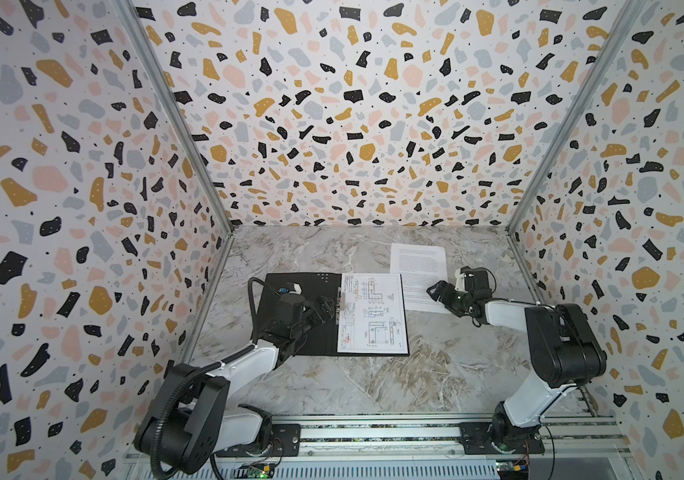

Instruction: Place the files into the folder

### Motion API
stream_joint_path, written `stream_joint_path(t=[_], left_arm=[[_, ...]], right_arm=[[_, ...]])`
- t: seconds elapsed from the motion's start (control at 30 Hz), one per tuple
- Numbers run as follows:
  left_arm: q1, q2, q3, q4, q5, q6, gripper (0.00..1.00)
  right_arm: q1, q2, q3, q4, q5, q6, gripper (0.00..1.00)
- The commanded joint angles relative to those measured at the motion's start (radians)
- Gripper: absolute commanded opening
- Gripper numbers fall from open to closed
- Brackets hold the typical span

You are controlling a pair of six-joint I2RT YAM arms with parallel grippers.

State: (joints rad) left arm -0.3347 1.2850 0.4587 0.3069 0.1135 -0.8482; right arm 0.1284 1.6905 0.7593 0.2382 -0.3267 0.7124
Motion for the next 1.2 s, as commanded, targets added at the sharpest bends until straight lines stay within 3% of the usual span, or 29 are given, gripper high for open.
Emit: stream_joint_path(t=[0.0,0.6,1.17], left_arm=[[0.004,-0.022,0.035,0.003,-0.012,0.022,0.99],[-0.016,-0.028,0.109,-0.024,-0.022,0.03,1.0],[-0.163,0.042,0.183,-0.011,-0.093,0.021,0.99]], right_arm=[[-0.017,-0.024,-0.073,-0.104,0.013,-0.002,0.82],[-0.128,-0.275,-0.358,-0.102,-0.025,-0.017,0.82],[-0.215,-0.541,-0.519,-0.21,-0.038,-0.028,0.82]])
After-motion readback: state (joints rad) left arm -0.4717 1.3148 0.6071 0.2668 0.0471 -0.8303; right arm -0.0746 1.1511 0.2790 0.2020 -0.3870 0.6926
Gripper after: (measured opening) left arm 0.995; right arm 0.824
